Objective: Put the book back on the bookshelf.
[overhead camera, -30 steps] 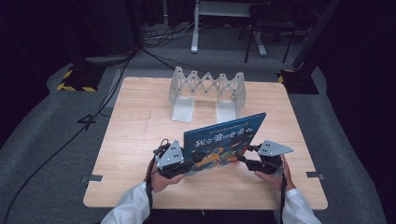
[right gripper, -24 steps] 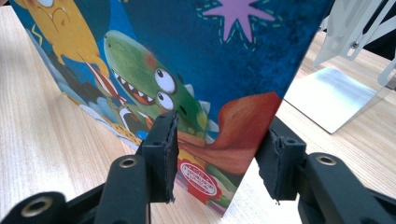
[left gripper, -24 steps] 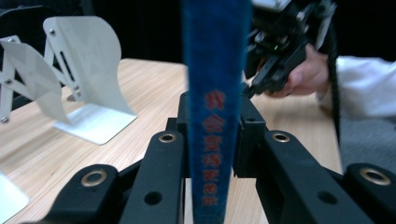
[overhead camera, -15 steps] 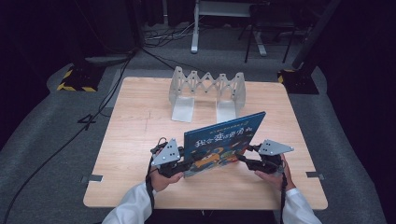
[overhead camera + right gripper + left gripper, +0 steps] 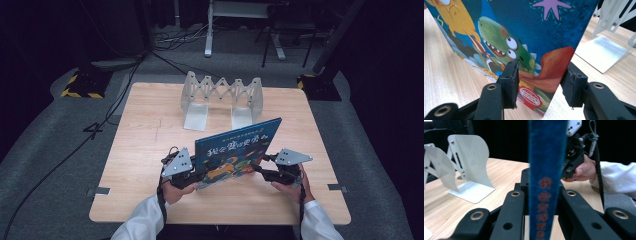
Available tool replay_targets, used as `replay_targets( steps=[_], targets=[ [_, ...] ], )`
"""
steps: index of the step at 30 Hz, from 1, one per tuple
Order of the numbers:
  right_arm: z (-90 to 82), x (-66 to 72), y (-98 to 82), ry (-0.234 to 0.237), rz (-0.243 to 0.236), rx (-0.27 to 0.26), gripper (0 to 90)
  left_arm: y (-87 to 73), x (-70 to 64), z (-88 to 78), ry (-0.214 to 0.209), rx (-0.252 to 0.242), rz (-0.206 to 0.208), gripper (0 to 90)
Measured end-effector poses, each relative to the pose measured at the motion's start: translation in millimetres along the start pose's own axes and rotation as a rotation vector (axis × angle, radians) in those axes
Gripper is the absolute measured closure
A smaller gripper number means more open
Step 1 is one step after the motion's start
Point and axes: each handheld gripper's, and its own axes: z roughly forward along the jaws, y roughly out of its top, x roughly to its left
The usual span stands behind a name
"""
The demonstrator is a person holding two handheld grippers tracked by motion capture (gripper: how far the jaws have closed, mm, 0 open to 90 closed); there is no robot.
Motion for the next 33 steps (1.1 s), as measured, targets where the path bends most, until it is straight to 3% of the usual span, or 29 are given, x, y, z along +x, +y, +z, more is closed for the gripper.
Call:
replay_targets(
  steps=[1, 8, 11, 20, 23, 26, 33],
  targets=[
    [0.0, -0.1, -0.2, 0.000, 0.001, -0.001, 52.1, 1.3, -1.9, 0.1, 0.000, 0.008, 0.020, 80.9],
    [1.4, 1.1, -0.9, -0.024, 0.002, 0.002, 50.4, -0.4, -0.7, 1.2, -0.021, 0.005, 0.012, 82.2],
    [1.0, 0.0, -1.8, -0.011, 0.011, 0.001, 50.6, -2.9, -0.9, 1.7, -0.030, -0.002, 0.015, 82.3],
    [3.4, 0.4, -3.4, -0.019, 0.020, 0.005, 50.5, -11.0, 0.4, 4.3, -0.012, 0.001, 0.000, 81.4],
    [4.0, 1.5, -2.8, -0.026, 0.016, 0.009, 49.7, -10.9, 1.8, 5.5, -0.023, 0.009, 0.001, 81.5],
    [4.2, 1.6, -2.4, -0.028, 0.016, 0.010, 49.9, -13.4, -1.1, 12.7, -0.001, 0.046, 0.015, 80.0],
    [2.4, 1.3, -3.8, -0.023, 0.009, 0.007, 52.3, -14.5, 2.0, 14.4, -0.010, 0.026, -0.013, 81.1]
  ],
)
